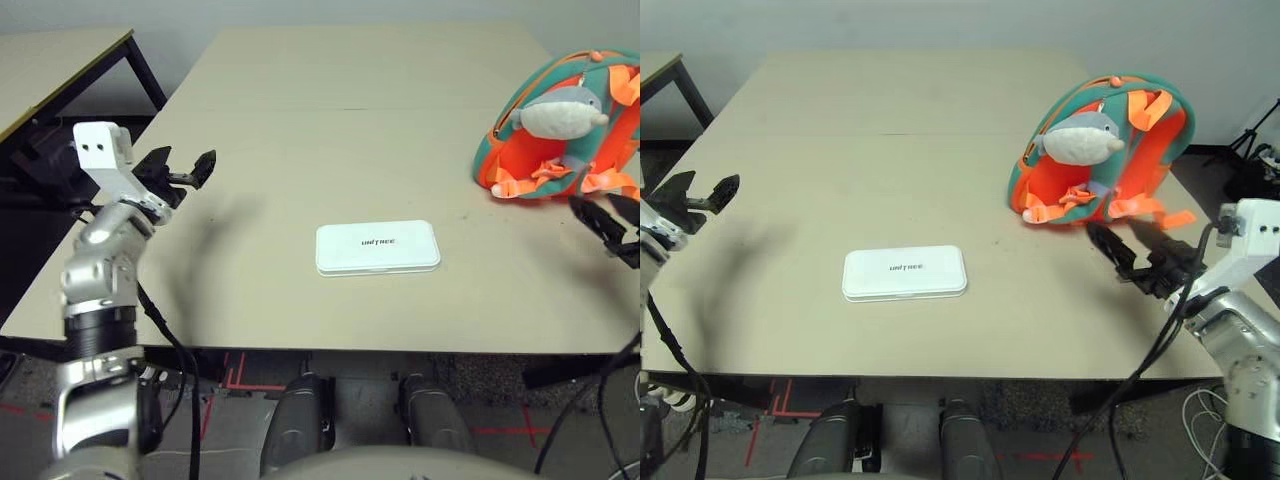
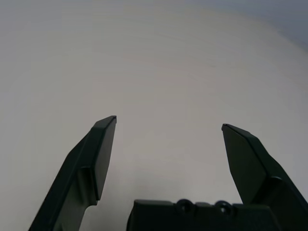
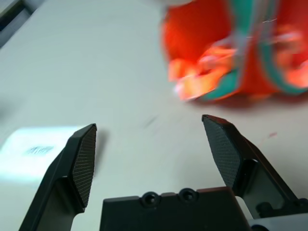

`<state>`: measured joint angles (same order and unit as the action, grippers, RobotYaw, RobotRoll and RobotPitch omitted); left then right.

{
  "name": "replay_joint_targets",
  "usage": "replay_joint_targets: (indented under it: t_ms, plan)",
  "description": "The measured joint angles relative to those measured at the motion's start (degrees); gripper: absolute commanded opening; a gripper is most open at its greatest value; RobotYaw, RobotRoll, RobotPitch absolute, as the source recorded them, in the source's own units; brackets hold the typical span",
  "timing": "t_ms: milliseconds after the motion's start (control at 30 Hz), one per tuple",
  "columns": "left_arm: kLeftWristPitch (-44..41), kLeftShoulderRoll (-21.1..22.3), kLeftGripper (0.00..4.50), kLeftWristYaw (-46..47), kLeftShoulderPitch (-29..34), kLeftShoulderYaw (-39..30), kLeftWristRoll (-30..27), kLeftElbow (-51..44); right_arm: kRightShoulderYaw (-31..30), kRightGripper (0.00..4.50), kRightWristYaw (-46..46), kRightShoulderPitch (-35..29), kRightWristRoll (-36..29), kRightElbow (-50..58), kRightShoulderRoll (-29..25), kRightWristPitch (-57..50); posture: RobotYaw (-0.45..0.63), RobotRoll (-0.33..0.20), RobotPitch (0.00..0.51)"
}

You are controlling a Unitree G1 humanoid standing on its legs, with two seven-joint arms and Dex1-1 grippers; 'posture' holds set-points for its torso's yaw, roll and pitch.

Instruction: Put the pencil case into the backpack and zip it.

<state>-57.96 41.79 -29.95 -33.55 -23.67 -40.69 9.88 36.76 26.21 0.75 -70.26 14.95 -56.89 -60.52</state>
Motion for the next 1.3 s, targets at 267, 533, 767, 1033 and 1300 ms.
replay_joint_targets:
  t_ms: [267, 533, 767, 1033, 1300]
  plan:
    - [-33.15, 5.43, 4.5, -1.96, -13.88, -0.04, -17.32, 8.75, -9.01, 4.49, -16.1, 3.21, -35.84, -2.2, -13.72, -9.64, -0.08, 0.0, 0.041]
    - [-33.6, 5.71, 4.5, 5.05, -8.37, 10.97, -33.85, 11.97, -25.5, 3.35, -28.18, 11.61, -36.89, -2.69, -8.58, -5.34, -0.05, 0.0, 0.034]
    - [-33.66, 2.22, 4.5, 10.67, -5.44, 11.63, -38.3, 13.95, -33.86, 1.09, -31.92, 19.88, -33.87, -5.82, -1.79, -5.63, -0.04, 0.0, 0.038]
    - [-33.74, -0.53, 4.5, 16.6, -5.34, 10.06, -38.91, 17.21, -35.9, 0.02, -32.67, 22.26, -27.69, -9.05, 3.69, -7.21, -0.03, 0.0, 0.059]
    - [-33.76, -2.25, 4.5, 19.74, -5.84, 10.02, -41.75, 17.89, -35.96, 0.02, -31.88, 22.92, -17.75, -12.65, 9.18, -8.93, -0.03, 0.0, 0.062]
